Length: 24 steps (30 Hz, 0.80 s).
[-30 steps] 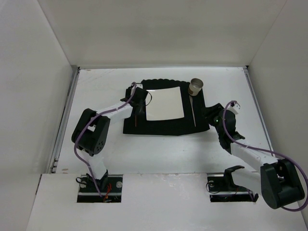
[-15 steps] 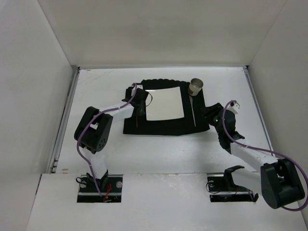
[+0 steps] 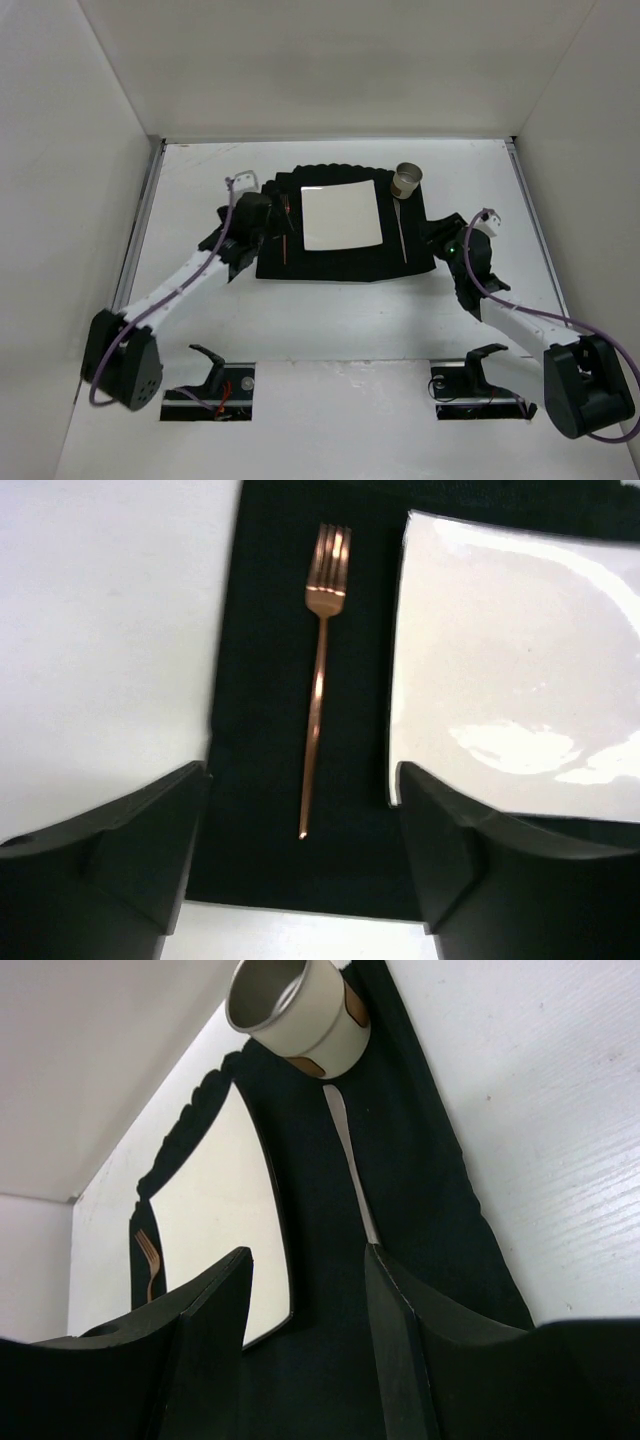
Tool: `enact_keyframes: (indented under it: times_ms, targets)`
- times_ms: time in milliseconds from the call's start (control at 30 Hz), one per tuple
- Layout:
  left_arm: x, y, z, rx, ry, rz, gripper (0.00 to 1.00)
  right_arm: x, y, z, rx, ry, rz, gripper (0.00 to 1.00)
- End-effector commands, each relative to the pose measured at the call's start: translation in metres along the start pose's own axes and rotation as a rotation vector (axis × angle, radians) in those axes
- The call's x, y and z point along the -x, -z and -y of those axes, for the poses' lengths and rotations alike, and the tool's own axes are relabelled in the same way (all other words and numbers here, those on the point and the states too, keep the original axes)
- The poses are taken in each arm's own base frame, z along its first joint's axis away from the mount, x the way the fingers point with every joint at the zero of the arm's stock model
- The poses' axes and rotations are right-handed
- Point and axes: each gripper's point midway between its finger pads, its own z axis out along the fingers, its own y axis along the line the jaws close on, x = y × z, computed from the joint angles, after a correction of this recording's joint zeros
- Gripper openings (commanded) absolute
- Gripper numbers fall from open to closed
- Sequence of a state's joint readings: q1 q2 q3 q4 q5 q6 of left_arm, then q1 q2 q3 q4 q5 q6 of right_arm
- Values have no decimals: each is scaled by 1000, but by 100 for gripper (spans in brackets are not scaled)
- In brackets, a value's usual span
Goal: Set the dinner table for one person
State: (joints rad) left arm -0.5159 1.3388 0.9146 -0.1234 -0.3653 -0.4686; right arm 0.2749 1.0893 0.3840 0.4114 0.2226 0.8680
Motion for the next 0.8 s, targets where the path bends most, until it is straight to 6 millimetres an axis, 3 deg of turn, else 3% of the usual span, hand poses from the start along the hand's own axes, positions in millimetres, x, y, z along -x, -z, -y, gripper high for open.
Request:
enact_keyframes:
  times_ms: [0,167,367,467,600,767]
  targets:
    - [-11,19,-40,61,137,31,100,31,4,-13,38,-32,116,54]
    - [-33,42,-99,143,313,81,100,44,12,-1,15,-77,177,53]
    - [-51,54,-147,237,470,121,100,50,14,17,-46,-108,220,53]
    - [-61,52,-163,290,515,101,100,51,12,30,-99,-119,232,54]
    - [-74,45,-168,305,567,66,100,45,8,43,-160,-126,222,54]
    - [-72,40,-170,317,592,65,100,41,3,45,-174,-126,208,54]
